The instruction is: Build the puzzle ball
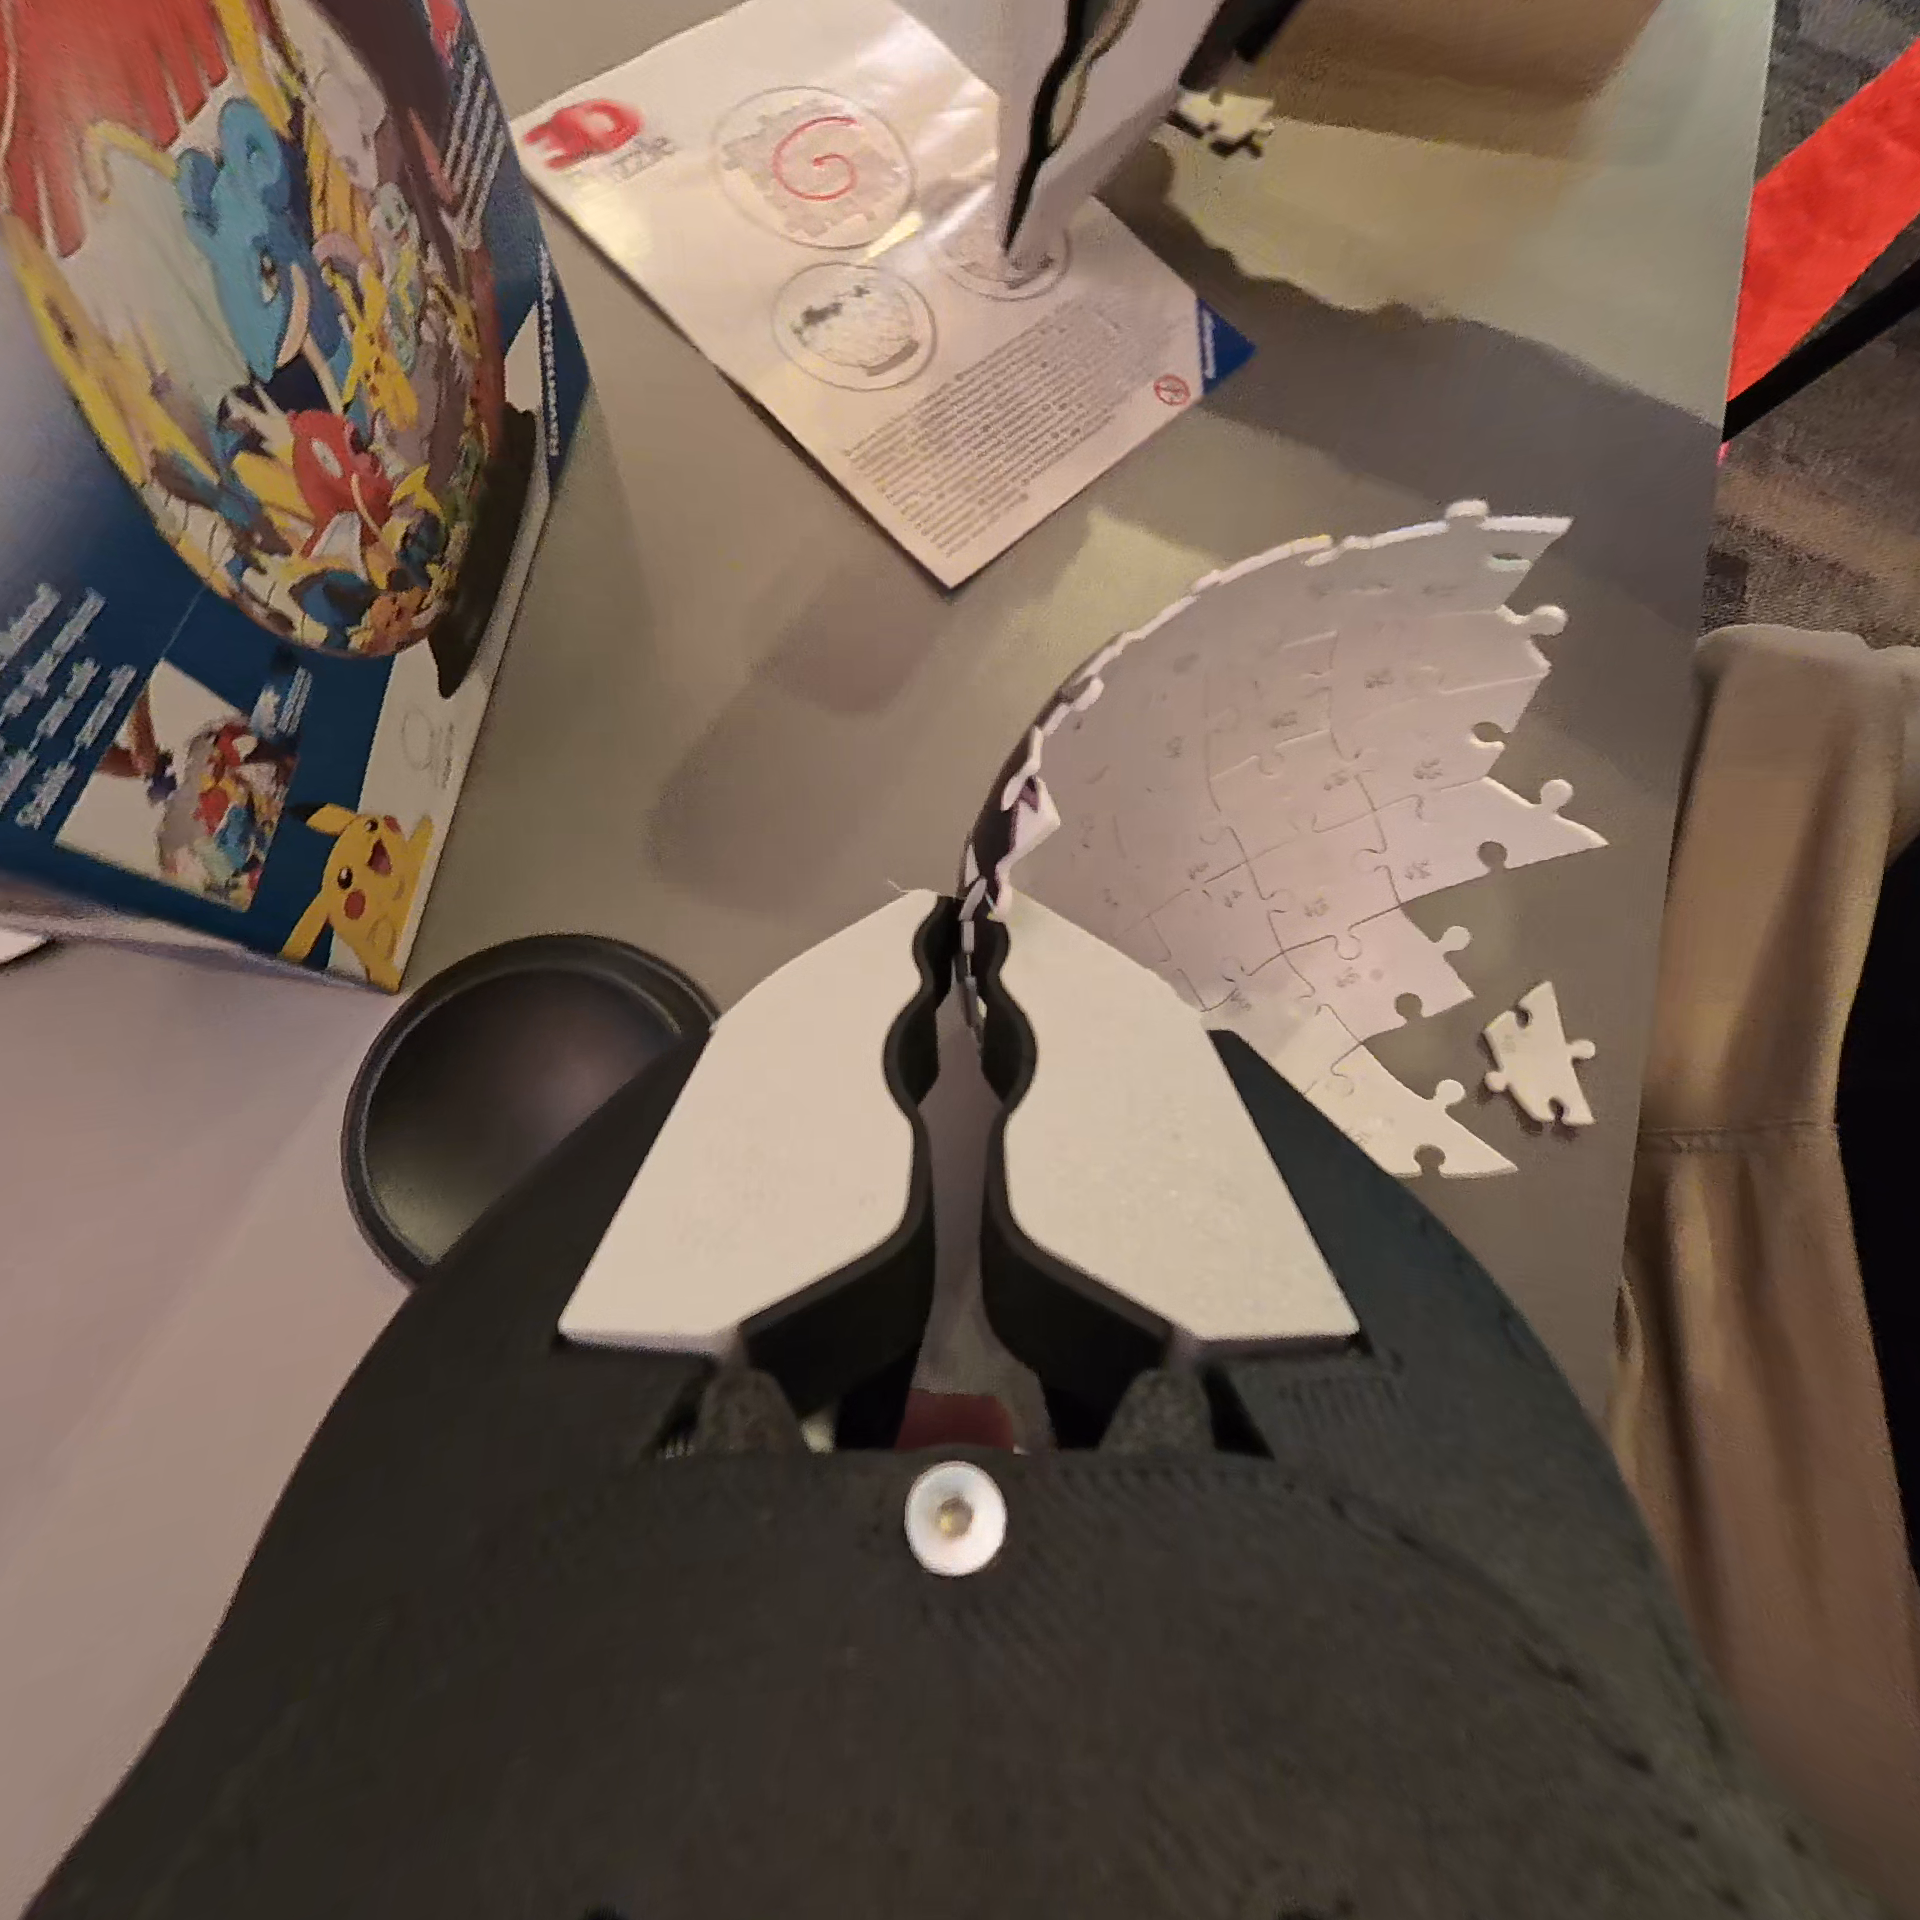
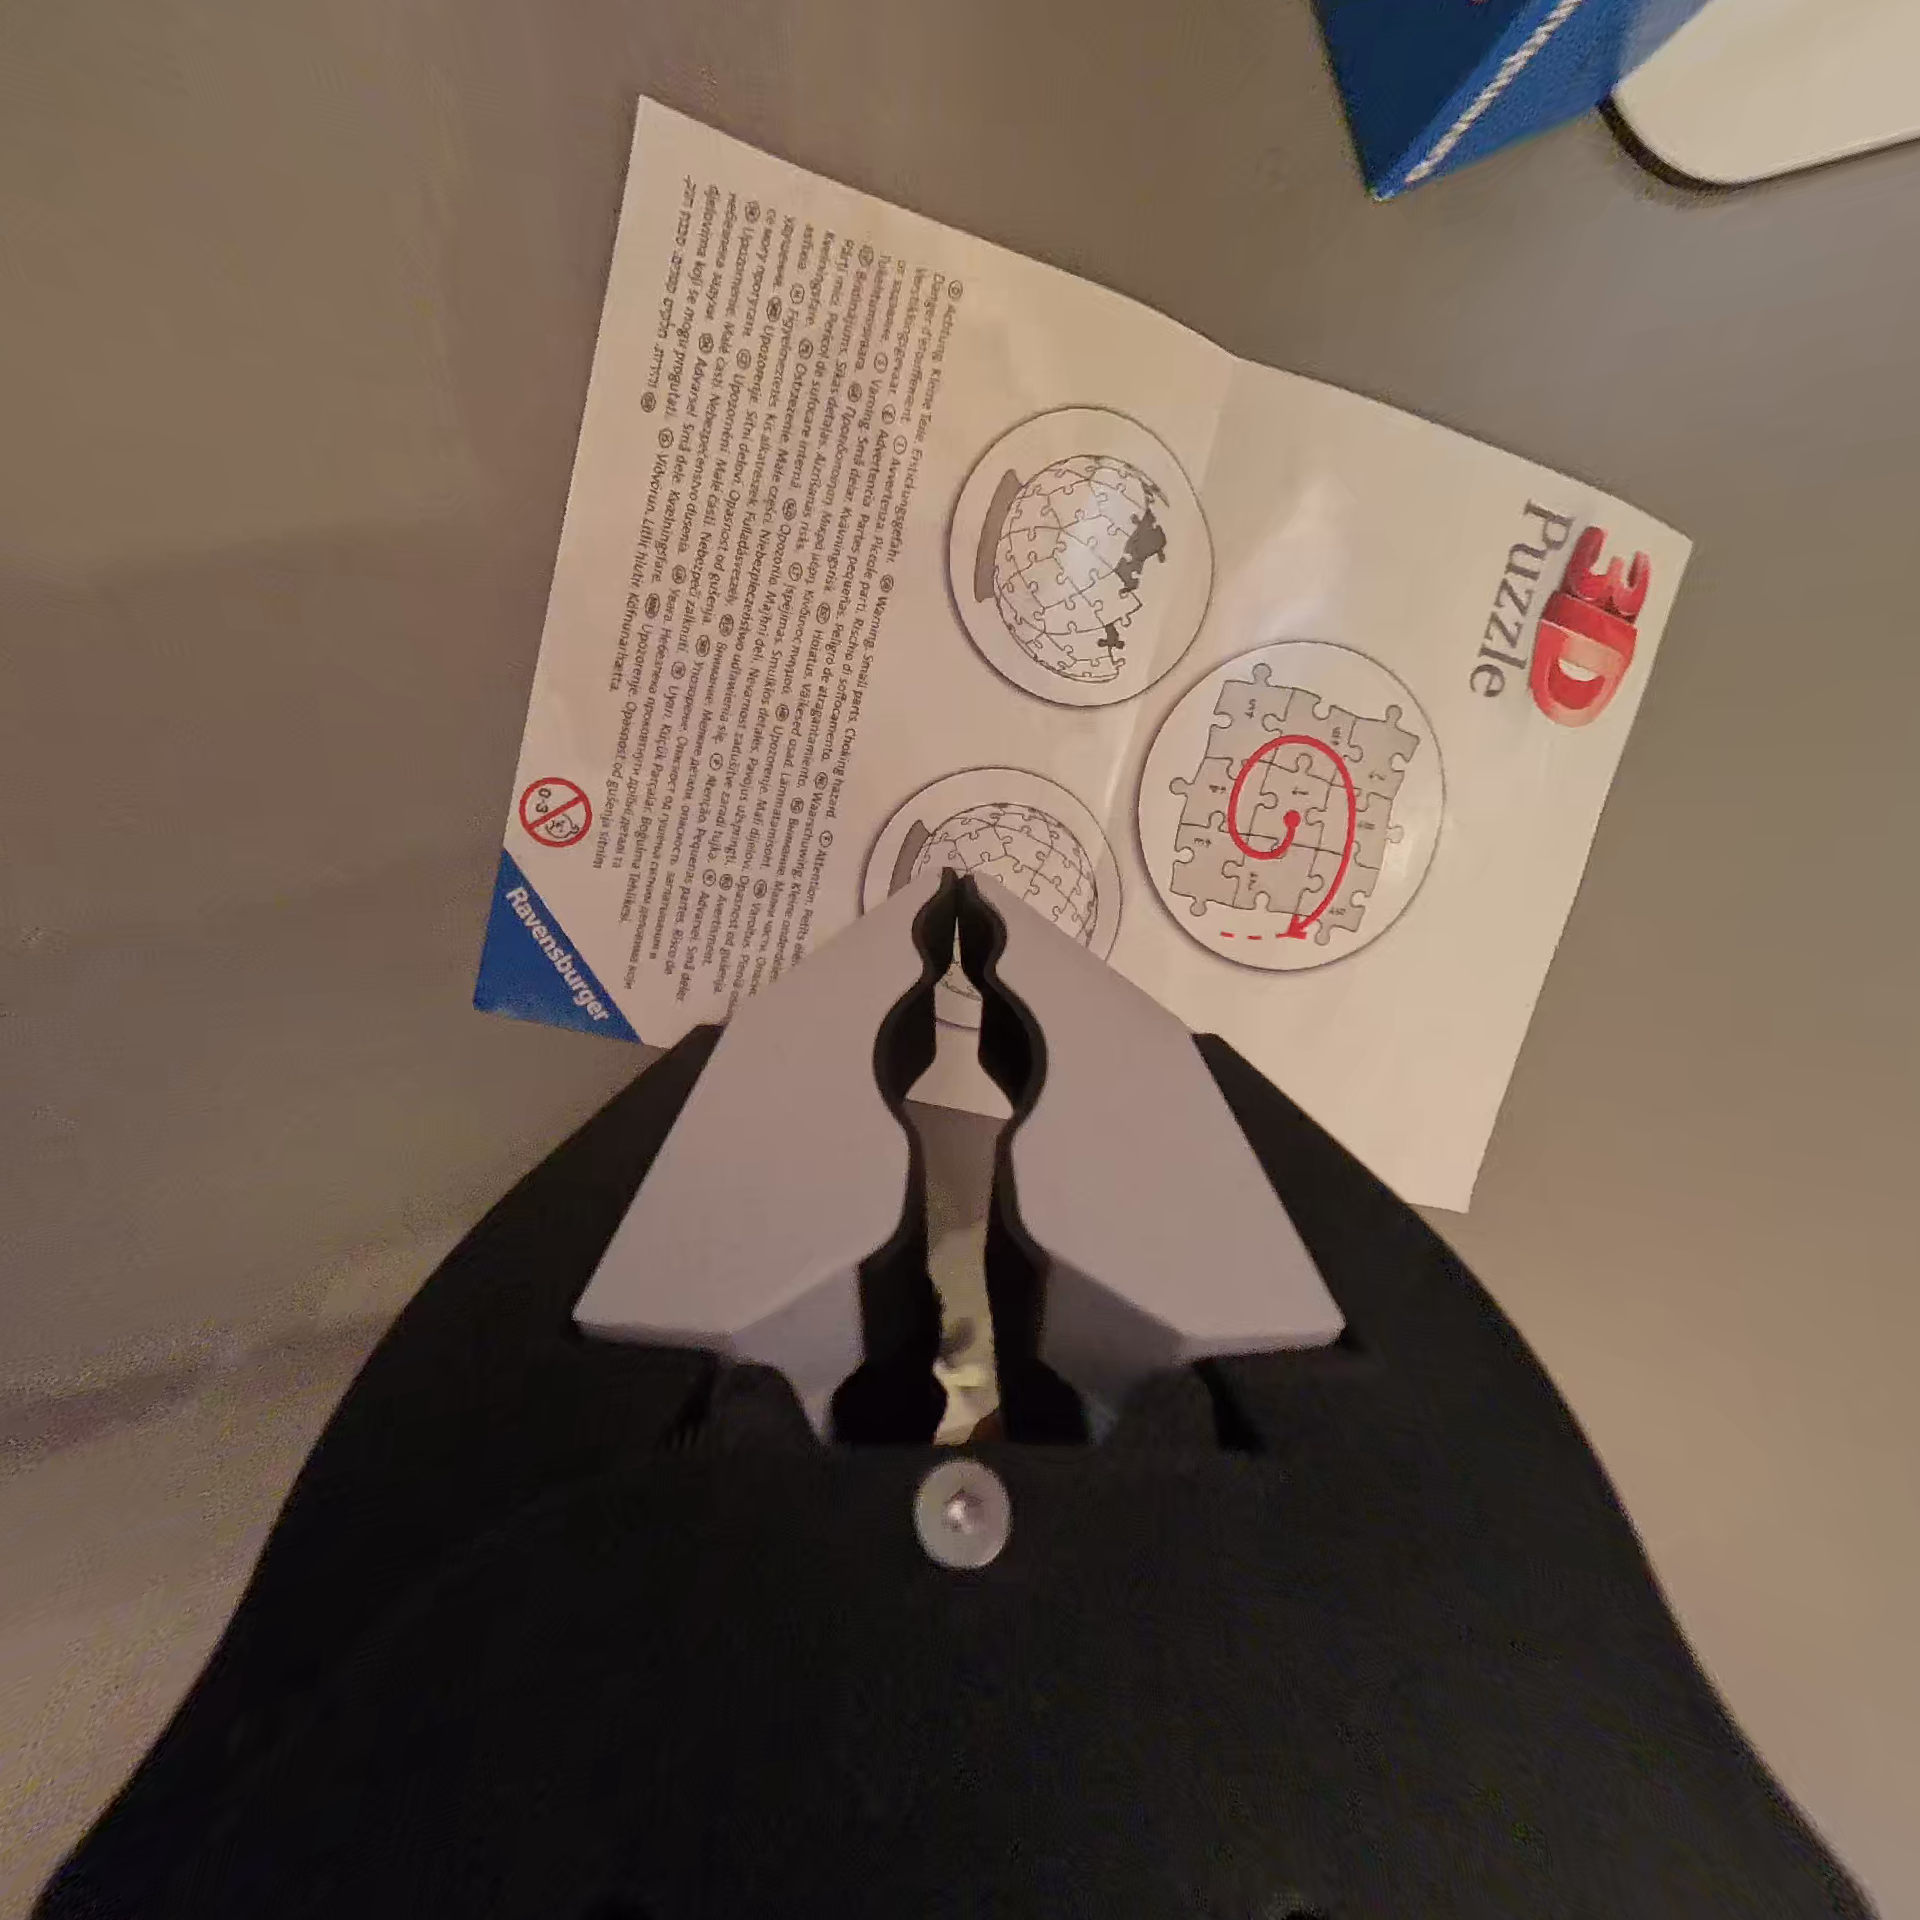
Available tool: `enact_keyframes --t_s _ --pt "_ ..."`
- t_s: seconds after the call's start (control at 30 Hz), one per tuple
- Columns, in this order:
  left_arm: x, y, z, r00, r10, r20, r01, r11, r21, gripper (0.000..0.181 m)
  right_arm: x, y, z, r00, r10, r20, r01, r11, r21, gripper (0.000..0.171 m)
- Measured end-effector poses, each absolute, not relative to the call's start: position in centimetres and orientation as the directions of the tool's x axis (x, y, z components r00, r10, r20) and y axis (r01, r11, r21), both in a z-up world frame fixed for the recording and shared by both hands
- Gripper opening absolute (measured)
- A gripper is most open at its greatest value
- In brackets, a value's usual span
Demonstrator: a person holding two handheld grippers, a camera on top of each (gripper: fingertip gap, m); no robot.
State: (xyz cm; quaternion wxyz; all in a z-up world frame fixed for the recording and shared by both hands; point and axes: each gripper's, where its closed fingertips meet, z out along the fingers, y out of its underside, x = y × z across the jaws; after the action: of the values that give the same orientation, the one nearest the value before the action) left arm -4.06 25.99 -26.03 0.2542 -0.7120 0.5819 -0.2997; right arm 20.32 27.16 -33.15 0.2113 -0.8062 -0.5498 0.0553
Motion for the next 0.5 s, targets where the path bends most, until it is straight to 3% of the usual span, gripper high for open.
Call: enact_keyframes --t_s 0.13,0.27,0.4,0.5 --pt "-2.6 25.9 -26.0 0.114 -0.985 0.129 -0.694 -0.172 -0.699 0.002 22.8 30.2 -33.0 0.354 0.916 0.187 0.909 -0.29 -0.299 0.0" --pt "-1.6 25.9 -26.8 0.069 -0.987 0.145 -0.74 -0.148 -0.657 0.003 23.1 31.2 -29.5 0.428 0.874 0.23 0.858 -0.313 -0.407 0.0" --pt "-0.5 26.0 -27.8 0.027 -0.985 0.17 -0.782 -0.127 -0.61 0.004 25.9 27.2 -29.9 0.471 0.852 0.227 0.863 -0.393 -0.317 0.0" --pt "0.5 25.8 -28.5 -0.016 -0.979 0.205 -0.809 -0.108 -0.578 0.003 27.6 24.1 -31.2 0.522 0.829 0.2 0.838 -0.455 -0.301 0.022"
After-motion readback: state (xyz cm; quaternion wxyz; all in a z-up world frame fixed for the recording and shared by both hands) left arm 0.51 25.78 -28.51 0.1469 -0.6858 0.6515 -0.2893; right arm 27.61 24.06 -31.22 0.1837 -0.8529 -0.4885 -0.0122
